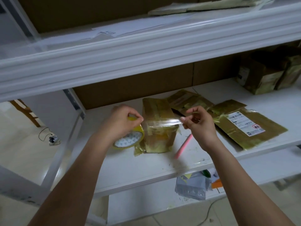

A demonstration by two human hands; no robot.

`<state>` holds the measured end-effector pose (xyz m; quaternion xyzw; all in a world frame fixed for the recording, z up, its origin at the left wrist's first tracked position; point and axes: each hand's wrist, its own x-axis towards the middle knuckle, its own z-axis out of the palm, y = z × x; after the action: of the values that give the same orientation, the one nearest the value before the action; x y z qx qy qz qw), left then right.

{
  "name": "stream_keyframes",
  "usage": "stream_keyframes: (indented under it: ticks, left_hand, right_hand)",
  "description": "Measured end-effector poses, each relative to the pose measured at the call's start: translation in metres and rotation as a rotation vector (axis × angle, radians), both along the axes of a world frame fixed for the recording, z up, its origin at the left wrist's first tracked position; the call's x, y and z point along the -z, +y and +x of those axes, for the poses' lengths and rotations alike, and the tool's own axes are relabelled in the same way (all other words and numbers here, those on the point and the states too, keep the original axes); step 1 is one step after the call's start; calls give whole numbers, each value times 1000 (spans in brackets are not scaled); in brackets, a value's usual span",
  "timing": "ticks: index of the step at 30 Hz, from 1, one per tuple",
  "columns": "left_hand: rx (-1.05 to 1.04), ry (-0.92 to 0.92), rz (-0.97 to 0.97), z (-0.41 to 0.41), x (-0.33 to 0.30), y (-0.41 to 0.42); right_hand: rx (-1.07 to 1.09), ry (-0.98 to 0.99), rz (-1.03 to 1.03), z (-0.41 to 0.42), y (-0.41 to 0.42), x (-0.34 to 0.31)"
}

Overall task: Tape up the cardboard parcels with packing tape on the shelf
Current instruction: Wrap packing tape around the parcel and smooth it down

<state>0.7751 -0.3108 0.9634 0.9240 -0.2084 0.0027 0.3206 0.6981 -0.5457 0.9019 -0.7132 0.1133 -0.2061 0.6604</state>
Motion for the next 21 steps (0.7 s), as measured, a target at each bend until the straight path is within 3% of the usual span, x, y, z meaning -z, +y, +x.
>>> stream_keyframes:
  ticks: [21]
  left_hand:
    - [38,33,167,27,27,-10]
  right_hand:
    - [-28,169,303,27,-10,49]
